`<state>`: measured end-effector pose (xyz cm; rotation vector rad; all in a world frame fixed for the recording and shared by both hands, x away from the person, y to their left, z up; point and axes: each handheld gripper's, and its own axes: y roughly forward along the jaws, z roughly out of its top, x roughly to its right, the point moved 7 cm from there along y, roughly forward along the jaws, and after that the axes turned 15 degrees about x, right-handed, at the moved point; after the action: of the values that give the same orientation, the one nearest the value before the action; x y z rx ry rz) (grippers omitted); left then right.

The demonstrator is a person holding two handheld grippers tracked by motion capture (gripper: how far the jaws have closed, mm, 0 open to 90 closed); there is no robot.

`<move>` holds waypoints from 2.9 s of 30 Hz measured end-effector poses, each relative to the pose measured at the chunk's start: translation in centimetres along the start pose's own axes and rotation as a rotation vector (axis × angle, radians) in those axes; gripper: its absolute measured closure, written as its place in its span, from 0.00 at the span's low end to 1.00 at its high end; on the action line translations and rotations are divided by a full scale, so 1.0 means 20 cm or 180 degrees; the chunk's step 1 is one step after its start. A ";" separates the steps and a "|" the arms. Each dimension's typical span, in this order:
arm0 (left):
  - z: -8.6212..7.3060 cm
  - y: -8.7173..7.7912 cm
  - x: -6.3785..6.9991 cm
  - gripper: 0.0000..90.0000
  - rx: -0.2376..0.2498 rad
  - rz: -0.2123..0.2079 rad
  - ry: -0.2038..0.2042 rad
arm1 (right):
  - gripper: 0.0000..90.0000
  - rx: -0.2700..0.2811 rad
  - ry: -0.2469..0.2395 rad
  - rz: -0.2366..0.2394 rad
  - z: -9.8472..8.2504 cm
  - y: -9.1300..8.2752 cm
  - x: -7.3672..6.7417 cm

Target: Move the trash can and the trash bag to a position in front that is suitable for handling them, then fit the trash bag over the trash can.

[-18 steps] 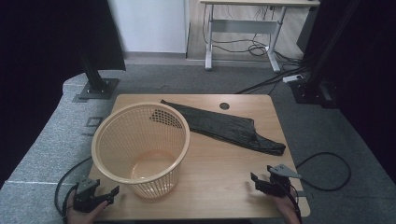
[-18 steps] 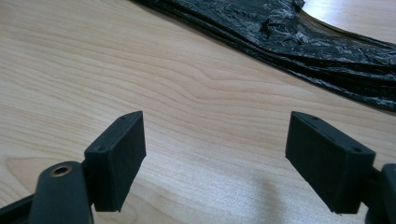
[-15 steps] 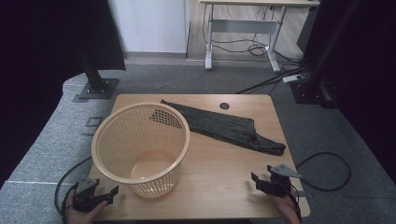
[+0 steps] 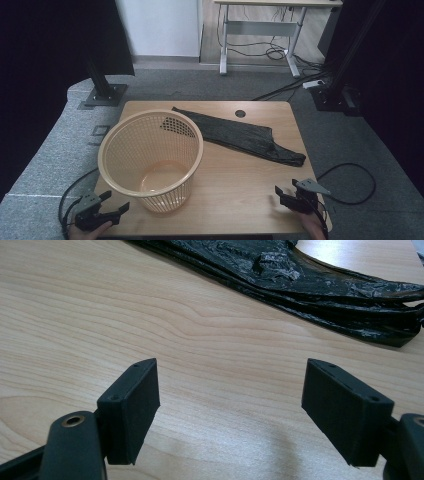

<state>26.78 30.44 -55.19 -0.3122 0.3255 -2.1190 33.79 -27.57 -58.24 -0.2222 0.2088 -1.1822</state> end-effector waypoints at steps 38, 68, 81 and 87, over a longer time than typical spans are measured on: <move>0.20 0.47 0.43 0.17 -0.0031 -0.1027 0.0589 | 0.26 0.0257 0.0024 0.0305 0.05 -0.04 -0.04; 0.16 0.45 0.29 0.18 -0.0148 -0.0294 0.0337 | 0.27 0.0211 -0.0141 0.0154 0.04 0.00 -0.06; 0.10 0.47 0.26 0.22 -0.0255 -0.0233 0.0307 | 0.26 -0.0114 -0.0246 0.0070 0.25 0.61 -0.24; 0.07 0.47 0.24 0.23 -0.0352 -0.0186 0.0348 | 0.26 -0.0264 0.0018 -0.0005 0.32 0.85 -0.25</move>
<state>32.13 21.30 -56.74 -0.2733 0.5043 -2.1846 48.92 -16.41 -56.57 -0.2918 0.2628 -1.1769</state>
